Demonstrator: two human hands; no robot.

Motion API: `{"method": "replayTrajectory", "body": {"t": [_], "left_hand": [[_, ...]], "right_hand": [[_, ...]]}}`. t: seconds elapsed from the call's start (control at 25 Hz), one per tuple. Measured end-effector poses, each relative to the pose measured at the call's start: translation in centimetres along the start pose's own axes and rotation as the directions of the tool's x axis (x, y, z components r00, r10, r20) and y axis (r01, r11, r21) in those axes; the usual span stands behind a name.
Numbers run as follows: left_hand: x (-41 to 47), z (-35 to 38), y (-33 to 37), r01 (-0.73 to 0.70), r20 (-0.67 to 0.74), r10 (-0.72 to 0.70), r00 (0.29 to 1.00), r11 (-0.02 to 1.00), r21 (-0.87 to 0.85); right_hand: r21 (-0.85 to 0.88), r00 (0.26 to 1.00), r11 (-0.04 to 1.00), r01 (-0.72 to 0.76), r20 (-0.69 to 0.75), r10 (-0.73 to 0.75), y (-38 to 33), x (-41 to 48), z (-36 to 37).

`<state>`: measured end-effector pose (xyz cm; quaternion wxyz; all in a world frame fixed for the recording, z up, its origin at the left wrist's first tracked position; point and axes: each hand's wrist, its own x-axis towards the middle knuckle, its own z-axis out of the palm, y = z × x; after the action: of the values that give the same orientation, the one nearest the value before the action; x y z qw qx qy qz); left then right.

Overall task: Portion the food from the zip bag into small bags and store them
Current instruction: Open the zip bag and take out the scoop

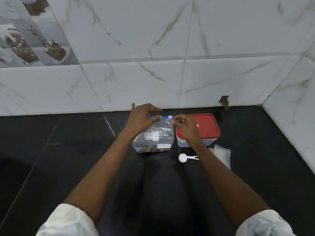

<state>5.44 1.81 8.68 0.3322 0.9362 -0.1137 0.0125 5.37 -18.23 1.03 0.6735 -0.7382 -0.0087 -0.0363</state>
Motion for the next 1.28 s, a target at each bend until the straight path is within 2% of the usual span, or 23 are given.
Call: {"method": "replayTrajectory", "body": {"t": [0.08, 0.28, 0.4, 0.64, 0.76, 0.88, 1.08, 1.16, 1.28], "left_hand": [[0.7, 1.7, 1.5, -0.062, 0.062, 0.059, 0.996, 0.997, 0.044], [1.4, 3.1, 2.0, -0.128, 0.066, 0.129, 0.989, 0.991, -0.028], [1.2, 3.3, 1.6, -0.223, 0.043, 0.222, 0.974, 0.974, 0.033], [-0.2, 1.6, -1.6, -0.253, 0.005, 0.254, 0.967, 0.961, 0.11], [-1.1, 0.0, -3.9, -0.233, -0.021, 0.236, 0.971, 0.967, 0.106], [-1.9, -1.7, -5.8, -0.155, -0.055, 0.16, 0.986, 0.984, 0.085], [-3.3, -3.0, -7.1, -0.105, -0.019, 0.108, 0.994, 0.99, 0.096], [-3.0, -3.4, -5.7, -0.069, 0.031, 0.068, 0.997, 0.997, 0.045], [-1.4, -3.6, -3.2, -0.033, 0.226, 0.036, 0.974, 0.999, -0.017]], "right_hand": [[0.009, 0.999, 1.0, 0.027, 0.019, -0.028, -0.4, -0.2, 0.1], [-0.049, 0.994, 0.993, 0.104, -0.013, -0.104, -0.7, -1.0, 0.4], [-0.005, 0.993, 0.996, 0.09, -0.077, -0.09, -0.3, -1.3, 1.0], [0.06, 0.991, 0.997, 0.05, -0.129, -0.042, -0.6, -1.7, 0.6], [0.046, 0.986, 0.997, 0.055, -0.157, -0.047, -0.6, -1.9, 0.1], [0.069, 0.981, 0.997, 0.032, -0.191, -0.018, -0.6, -1.8, -0.8], [0.069, 0.989, 0.996, 0.05, -0.141, -0.04, -0.8, -2.2, -0.5], [0.08, 0.995, 0.995, 0.067, -0.085, -0.06, -1.0, -2.2, -0.2], [0.087, 0.998, 0.994, 0.062, -0.024, -0.06, -1.7, -1.9, 0.6]]}}
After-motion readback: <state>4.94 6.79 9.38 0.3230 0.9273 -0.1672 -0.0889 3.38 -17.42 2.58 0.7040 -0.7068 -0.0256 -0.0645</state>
